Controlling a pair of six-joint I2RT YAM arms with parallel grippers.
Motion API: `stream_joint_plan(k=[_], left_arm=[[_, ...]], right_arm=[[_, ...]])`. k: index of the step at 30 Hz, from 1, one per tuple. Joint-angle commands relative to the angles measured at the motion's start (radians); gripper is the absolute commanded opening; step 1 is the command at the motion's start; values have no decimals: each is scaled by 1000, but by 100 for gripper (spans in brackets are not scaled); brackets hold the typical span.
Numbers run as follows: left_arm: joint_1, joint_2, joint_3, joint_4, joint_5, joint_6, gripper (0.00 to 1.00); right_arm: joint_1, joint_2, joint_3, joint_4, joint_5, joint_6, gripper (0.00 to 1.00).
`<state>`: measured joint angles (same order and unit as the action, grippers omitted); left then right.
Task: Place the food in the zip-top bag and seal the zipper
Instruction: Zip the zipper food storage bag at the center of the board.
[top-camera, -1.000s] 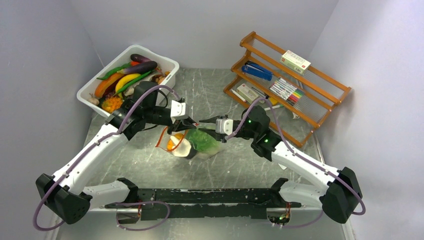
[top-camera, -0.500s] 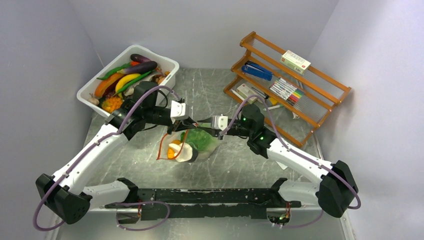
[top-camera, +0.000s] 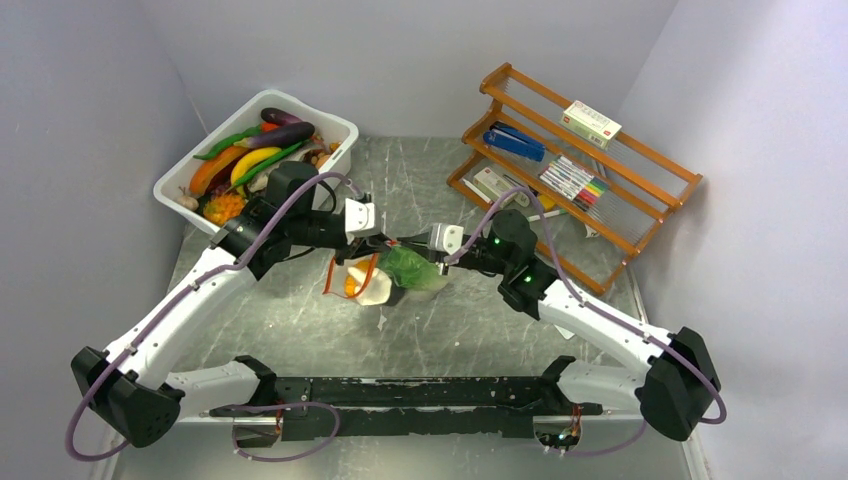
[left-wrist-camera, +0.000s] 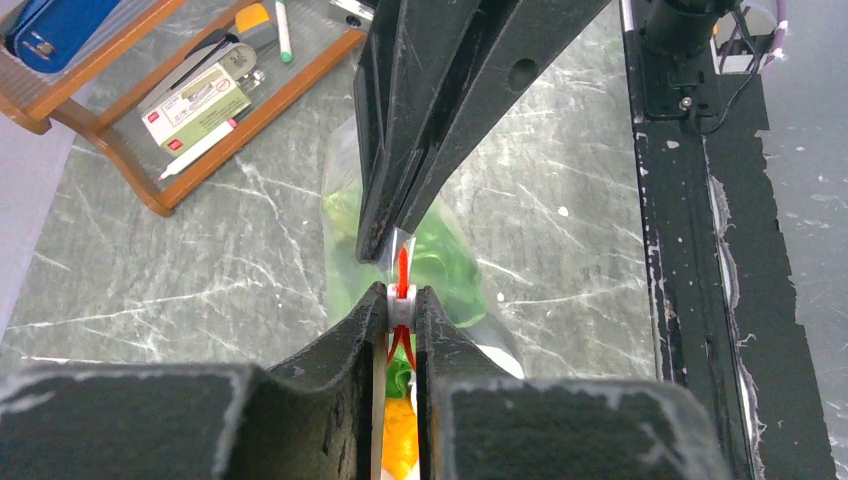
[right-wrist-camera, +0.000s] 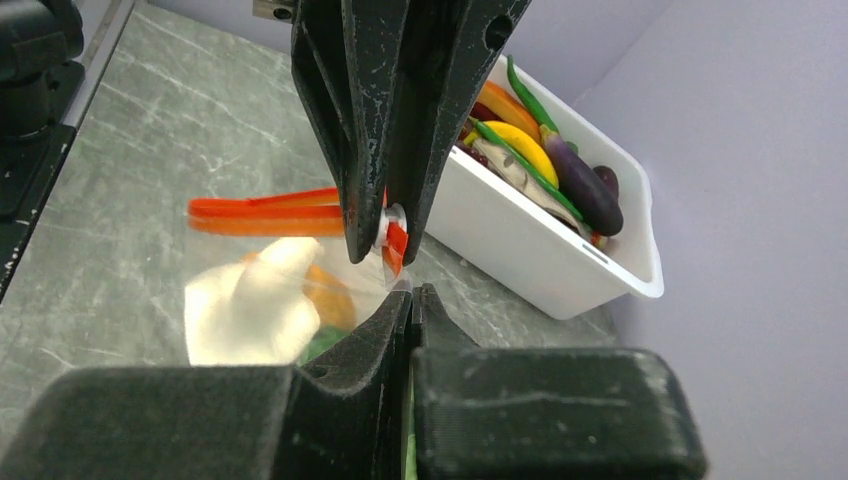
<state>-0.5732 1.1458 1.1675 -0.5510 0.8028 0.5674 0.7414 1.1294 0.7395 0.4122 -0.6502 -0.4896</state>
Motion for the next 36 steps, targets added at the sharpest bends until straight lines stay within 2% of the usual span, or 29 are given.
stream_joint_plan(k=[1, 16, 20, 23, 24, 32, 36], left_arm=[[-5, 10, 18, -55, -49, 0, 7], [14, -7, -35, -22, -71, -13, 7], [22, -11, -27, -2, -39, -25, 7], [22, -18, -22, 41, 23, -41, 7], [22, -17, -21, 47, 27, -39, 7], [23, 3, -12, 41, 45, -6, 7], [22, 6, -7, 37, 43, 2, 7]], right_arm=[[-8, -38, 0, 98, 22, 34, 0], [-53, -81, -25, 96, -48, 90, 0], [-55, -65, -18, 39, -47, 77, 0], [-54, -42, 30, -59, -100, 65, 32], [-53, -35, 45, -77, -107, 65, 35], [-41, 36, 152, -224, -83, -6, 32], [-37, 67, 176, -245, -113, -27, 32]])
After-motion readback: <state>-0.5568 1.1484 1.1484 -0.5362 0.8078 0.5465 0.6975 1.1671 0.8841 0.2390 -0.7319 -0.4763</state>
